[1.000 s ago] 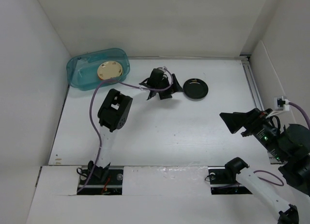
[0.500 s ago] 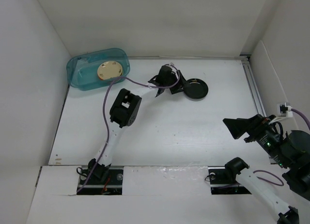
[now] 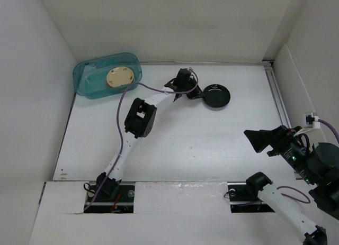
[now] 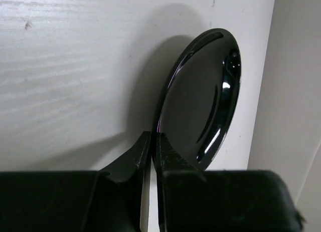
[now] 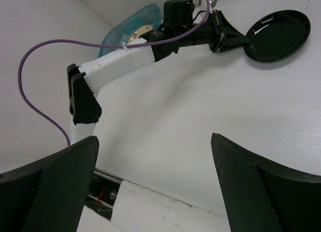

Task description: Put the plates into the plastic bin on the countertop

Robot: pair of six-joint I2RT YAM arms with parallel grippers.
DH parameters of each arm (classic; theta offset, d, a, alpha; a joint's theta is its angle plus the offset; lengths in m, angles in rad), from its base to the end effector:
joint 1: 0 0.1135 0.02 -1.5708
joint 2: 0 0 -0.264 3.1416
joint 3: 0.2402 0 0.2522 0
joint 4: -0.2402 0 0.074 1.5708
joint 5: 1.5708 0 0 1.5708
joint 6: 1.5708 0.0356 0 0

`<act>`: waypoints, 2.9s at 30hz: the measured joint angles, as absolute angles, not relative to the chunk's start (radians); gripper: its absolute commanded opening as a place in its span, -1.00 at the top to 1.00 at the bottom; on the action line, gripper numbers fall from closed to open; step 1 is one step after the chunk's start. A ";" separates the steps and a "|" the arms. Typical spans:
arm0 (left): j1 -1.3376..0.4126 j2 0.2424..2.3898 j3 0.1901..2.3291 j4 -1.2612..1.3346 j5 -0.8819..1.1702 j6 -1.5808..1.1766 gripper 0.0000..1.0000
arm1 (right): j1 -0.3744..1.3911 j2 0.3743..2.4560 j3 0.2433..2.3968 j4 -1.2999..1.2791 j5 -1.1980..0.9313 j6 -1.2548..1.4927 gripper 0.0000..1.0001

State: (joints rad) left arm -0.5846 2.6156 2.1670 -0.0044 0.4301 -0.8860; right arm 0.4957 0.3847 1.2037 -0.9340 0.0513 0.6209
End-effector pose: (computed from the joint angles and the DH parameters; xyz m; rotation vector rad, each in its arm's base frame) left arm 0.4844 -0.3384 0.1473 -0.0338 2.2610 -1.3029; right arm 0.0075 0.0020 0.4199 0.1493 1.7428 0.7875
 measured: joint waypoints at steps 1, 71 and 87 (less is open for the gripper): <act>-0.582 2.603 2.167 -0.025 0.429 -0.879 1.00 | 0.496 0.385 1.204 -0.933 0.050 0.620 -0.99; 0.092 1.126 1.545 -0.457 0.072 -0.507 -0.99 | 0.532 0.840 1.441 -0.765 0.224 0.498 -0.99; 0.092 0.506 0.961 -0.585 0.084 -0.466 -0.99 | 0.551 0.641 1.528 -0.960 0.349 0.486 -0.99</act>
State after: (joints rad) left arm 0.0921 0.5056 0.9607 -0.5846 0.0841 -0.4656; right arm 0.5510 0.6407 1.5276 -0.9604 0.3492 0.4862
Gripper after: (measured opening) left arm 0.993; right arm 0.993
